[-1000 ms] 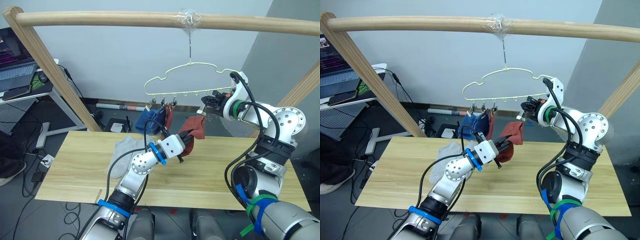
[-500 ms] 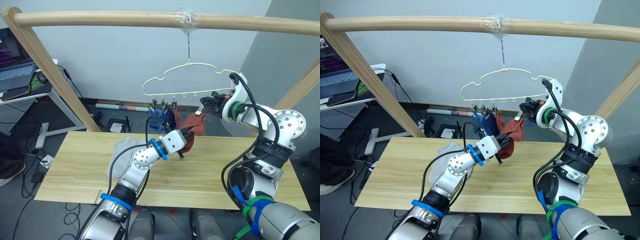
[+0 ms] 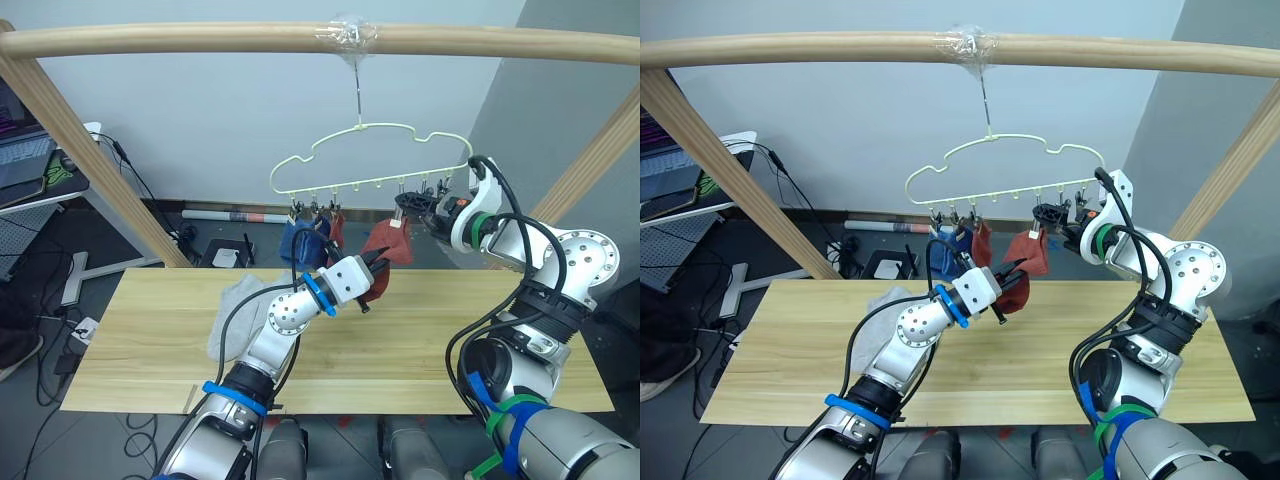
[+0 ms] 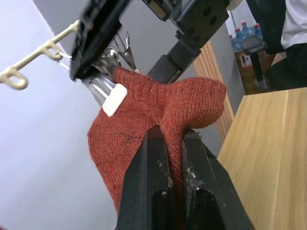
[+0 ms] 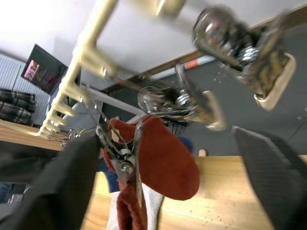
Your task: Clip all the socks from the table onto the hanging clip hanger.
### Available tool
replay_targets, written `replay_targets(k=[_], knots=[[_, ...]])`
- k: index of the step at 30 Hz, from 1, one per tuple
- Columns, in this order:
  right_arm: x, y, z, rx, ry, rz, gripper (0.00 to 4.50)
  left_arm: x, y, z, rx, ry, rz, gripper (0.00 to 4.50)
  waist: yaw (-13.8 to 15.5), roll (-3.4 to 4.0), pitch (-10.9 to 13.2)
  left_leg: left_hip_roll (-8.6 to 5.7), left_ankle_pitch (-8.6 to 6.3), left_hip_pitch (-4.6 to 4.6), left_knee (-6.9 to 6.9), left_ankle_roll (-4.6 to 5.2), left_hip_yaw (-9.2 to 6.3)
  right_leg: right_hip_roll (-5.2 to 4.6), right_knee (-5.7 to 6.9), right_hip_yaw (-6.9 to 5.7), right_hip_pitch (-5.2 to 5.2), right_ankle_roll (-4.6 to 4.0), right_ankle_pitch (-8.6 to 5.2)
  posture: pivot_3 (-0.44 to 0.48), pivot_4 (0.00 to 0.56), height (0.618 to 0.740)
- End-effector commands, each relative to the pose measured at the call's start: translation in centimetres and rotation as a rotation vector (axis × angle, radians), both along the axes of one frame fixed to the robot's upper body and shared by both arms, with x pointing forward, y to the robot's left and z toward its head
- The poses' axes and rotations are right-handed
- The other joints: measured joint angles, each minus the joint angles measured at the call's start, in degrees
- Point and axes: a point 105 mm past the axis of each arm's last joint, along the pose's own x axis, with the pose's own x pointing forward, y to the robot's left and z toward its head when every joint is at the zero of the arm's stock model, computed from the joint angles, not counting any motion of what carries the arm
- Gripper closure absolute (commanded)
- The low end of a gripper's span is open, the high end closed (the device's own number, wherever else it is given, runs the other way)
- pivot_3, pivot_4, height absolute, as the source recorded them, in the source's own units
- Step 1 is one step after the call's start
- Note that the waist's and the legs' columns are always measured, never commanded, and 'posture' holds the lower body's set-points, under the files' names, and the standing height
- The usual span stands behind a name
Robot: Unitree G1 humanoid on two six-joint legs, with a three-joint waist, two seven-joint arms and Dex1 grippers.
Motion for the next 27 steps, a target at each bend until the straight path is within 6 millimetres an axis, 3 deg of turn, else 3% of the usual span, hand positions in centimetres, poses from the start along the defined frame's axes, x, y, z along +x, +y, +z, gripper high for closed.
replay_targets(k=[1, 8, 12, 15, 19, 20, 24, 27], knots=[[-1.9, -0.7, 3.0, -0.037, -0.187, 0.059, 0.01, 0.4, 0.1, 0.9, -0.063, 0.004, 0.014, 4.18, 0.0, 0.01, 0.0, 0.00, 0.00, -0.01, 0.00, 0.00, 0.01, 0.00, -0.01, 0.00, 0.00, 0.00, 0.00, -0.017, 0.169, 0.740], [-4.9, -2.0, 2.9, -0.267, -0.313, 0.101, 0.00, 0.7, 0.6, 0.5, -0.055, 0.039, -0.007, 2.16, -0.3, 0.02, 0.0, -0.01, -0.01, -0.13, 0.01, 0.01, 0.01, -0.01, -0.08, 0.02, -0.05, 0.03, -0.01, -0.037, 0.176, 0.740], [-5.2, -0.4, 1.3, -0.440, -0.439, 0.061, 0.00, 0.7, 2.2, 0.6, -0.040, 0.052, 0.007, 1.01, -1.5, 0.02, 0.0, 0.05, -0.01, 0.00, 0.00, 0.01, 0.03, 0.04, -0.04, 0.01, -0.02, 0.04, -0.03, -0.021, 0.182, 0.740], [-4.8, 1.1, 0.3, -0.547, -0.557, -0.012, 0.00, 0.9, 5.1, 1.3, -0.077, 0.101, 0.090, 0.13, -2.3, 0.03, 0.0, 0.06, -0.01, 0.02, 0.00, 0.01, 0.08, 0.03, -0.03, 0.05, -0.04, 0.06, -0.03, -0.011, 0.187, 0.740], [-3.9, 2.1, -0.3, -0.601, -0.637, -0.107, 0.81, -0.7, 7.4, 2.6, -0.064, 0.112, 0.092, 0.00, -2.6, 0.01, 0.1, 0.05, 0.00, 0.04, 0.01, 0.00, 0.08, 0.03, -0.01, 0.07, -0.04, 0.08, -0.02, 0.009, 0.192, 0.740], [-3.6, 2.3, -0.5, -0.612, -0.650, -0.128, 1.23, -1.1, 7.9, 3.1, -0.061, 0.110, 0.089, 0.00, -2.5, 0.01, 0.1, 0.06, 0.00, 0.04, 0.00, 0.00, 0.06, 0.04, -0.01, 0.06, -0.03, 0.07, -0.02, 0.009, 0.192, 0.740], [-2.9, 2.9, -0.6, -0.607, -0.681, -0.176, 1.23, -1.8, 8.8, 4.4, -0.054, 0.115, 0.094, 0.00, -1.6, -0.02, 0.1, 0.05, 0.00, 0.04, 0.01, 0.00, 0.06, 0.03, -0.03, 0.07, -0.02, 0.03, -0.04, 0.041, 0.198, 0.740], [-2.1, 2.9, -0.9, -0.584, -0.678, -0.248, 2.05, -1.9, 9.7, 5.6, -0.051, 0.107, 0.120, 0.00, -1.2, -0.02, 0.1, 0.06, 0.00, 0.04, 0.00, 0.00, 0.04, 0.03, -0.03, 0.05, -0.03, -0.02, -0.07, 0.041, 0.198, 0.740]])
